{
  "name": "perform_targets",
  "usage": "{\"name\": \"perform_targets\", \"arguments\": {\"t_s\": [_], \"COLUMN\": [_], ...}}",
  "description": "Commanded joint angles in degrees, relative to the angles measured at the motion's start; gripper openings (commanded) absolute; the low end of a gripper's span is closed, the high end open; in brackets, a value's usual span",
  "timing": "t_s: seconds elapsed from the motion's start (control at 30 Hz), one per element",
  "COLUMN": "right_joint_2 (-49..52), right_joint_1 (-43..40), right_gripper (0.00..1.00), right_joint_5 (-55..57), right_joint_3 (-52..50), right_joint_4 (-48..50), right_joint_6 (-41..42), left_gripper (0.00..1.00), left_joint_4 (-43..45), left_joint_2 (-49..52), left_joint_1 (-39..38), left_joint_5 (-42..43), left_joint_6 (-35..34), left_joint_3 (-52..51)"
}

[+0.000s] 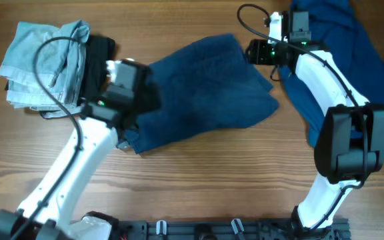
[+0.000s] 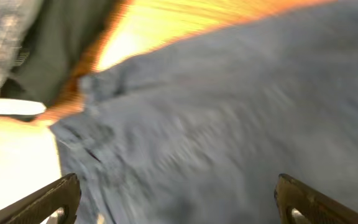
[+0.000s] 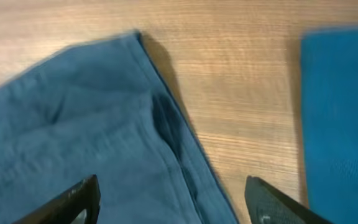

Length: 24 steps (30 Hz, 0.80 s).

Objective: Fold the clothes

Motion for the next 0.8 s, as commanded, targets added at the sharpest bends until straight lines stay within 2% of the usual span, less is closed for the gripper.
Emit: {"name": "perform_targets", "arguments": {"t_s": [0.0, 0.1, 0.17, 0.3, 0.43, 0.47, 0.5, 0.6, 0.73, 0.77], "right_joint_2": [-0.7, 0.2, 0.6, 3.3, 10.0, 10.9, 11.8, 13.4, 16.2, 16.8], "right_joint_1": [1.9, 2.5, 3.4, 6.2, 8.0, 8.2, 8.2, 8.2, 8.3, 8.4], "right_gripper": [0.76, 0.75, 0.74, 0.72, 0.72, 0.7, 0.67, 0.62, 0.63, 0.7], "right_joint_5": [-2.5, -2.6, -2.4, 0.3, 0.3, 0.3, 0.3, 0.3, 0.3, 0.3], "right_joint_3": [1.9, 9.6, 14.5, 15.0, 15.0, 15.0, 15.0, 15.0, 15.0, 15.0], "right_joint_4": [0.6, -7.1, -9.4, -9.0, -5.7, -4.5, -3.1, -2.4, -0.8, -0.9], "right_joint_6": [-2.7, -3.3, -5.7, -9.0, -10.1, -10.1, -10.1, -10.1, -10.5, -10.9], "left_gripper": [0.99, 0.99, 1.0, 1.0, 0.99, 0.95, 0.85, 0.72, 0.66, 0.66], "left_joint_4": [4.0, 3.4, 2.6, 1.2, 3.4, 3.6, 3.6, 3.5, 2.6, 2.1], "left_joint_2": [6.4, 11.1, 13.9, 20.0, 21.9, 21.9, 21.9, 21.9, 22.6, 23.1], "left_joint_1": [9.0, 13.2, 15.0, 15.9, 15.9, 15.9, 15.9, 15.9, 15.8, 15.8], "left_joint_5": [3.1, 9.0, 9.4, 9.2, 8.9, 8.9, 8.9, 8.9, 9.0, 9.0], "left_joint_6": [-1.9, -1.2, -1.2, -0.7, 5.3, 6.5, 7.4, 7.8, 7.8, 7.8], "left_joint_3": [0.3, 3.9, 5.6, 5.6, 5.6, 5.6, 5.6, 5.5, 5.4, 5.4]}}
